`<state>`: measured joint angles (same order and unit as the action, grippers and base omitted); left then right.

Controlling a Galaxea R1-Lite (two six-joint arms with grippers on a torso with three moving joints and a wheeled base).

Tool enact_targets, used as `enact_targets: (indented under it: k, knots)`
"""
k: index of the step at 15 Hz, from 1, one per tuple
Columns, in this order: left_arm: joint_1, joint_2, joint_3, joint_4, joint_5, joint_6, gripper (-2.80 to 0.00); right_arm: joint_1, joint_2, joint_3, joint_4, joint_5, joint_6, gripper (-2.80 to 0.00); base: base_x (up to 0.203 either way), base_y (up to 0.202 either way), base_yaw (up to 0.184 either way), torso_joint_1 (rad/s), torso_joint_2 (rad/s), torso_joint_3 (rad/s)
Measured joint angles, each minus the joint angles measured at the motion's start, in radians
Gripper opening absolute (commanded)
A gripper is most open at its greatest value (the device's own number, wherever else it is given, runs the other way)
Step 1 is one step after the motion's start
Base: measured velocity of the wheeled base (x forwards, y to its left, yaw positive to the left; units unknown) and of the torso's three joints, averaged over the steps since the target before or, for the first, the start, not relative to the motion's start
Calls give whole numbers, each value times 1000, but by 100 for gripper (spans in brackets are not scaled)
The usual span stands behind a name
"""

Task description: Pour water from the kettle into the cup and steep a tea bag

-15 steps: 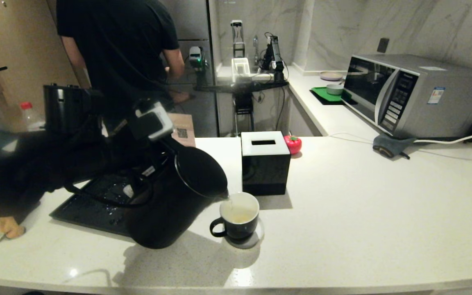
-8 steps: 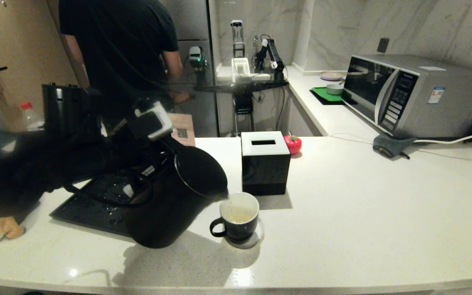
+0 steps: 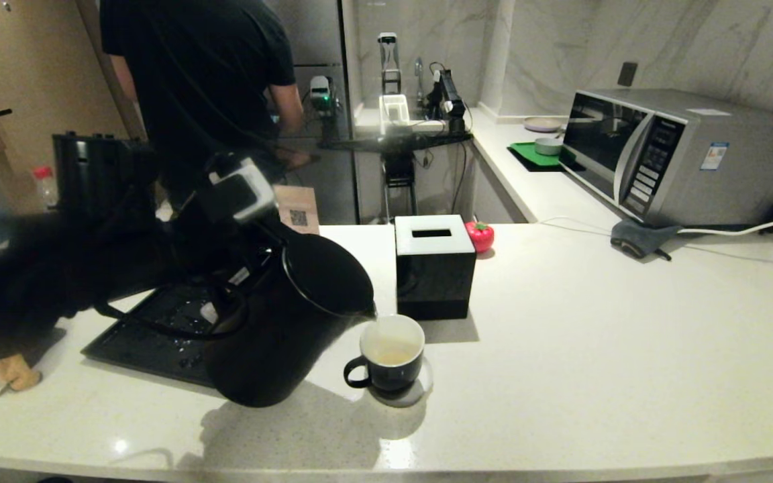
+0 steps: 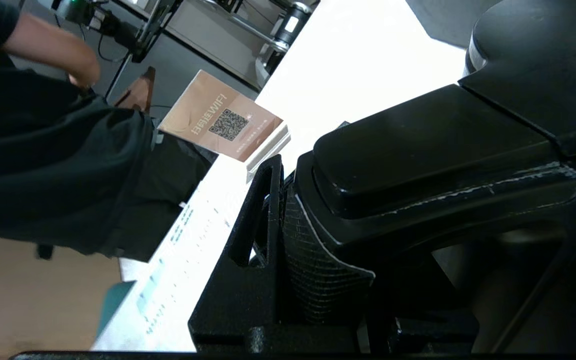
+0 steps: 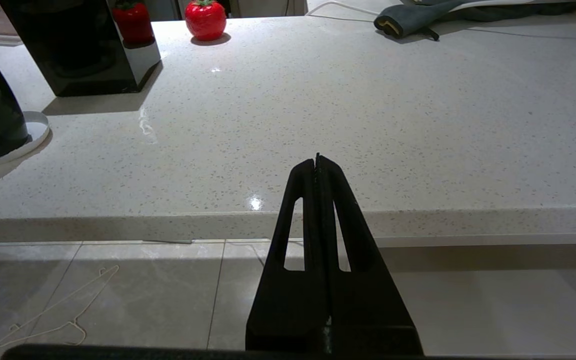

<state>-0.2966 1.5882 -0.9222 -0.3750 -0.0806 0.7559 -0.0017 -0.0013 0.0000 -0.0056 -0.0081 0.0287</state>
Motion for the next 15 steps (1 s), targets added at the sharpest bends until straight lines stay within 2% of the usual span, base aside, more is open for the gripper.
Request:
enact_targets:
  k: [9, 15]
  knots:
    - [10, -68, 37, 0, 0, -97, -280, 0, 0, 0, 0, 1, 0, -280, 0, 0, 0, 0, 0, 0]
    - [78, -164, 83, 0, -2, -163, -280, 0, 0, 0, 0, 0, 0, -280, 0, 0, 0, 0, 0, 0]
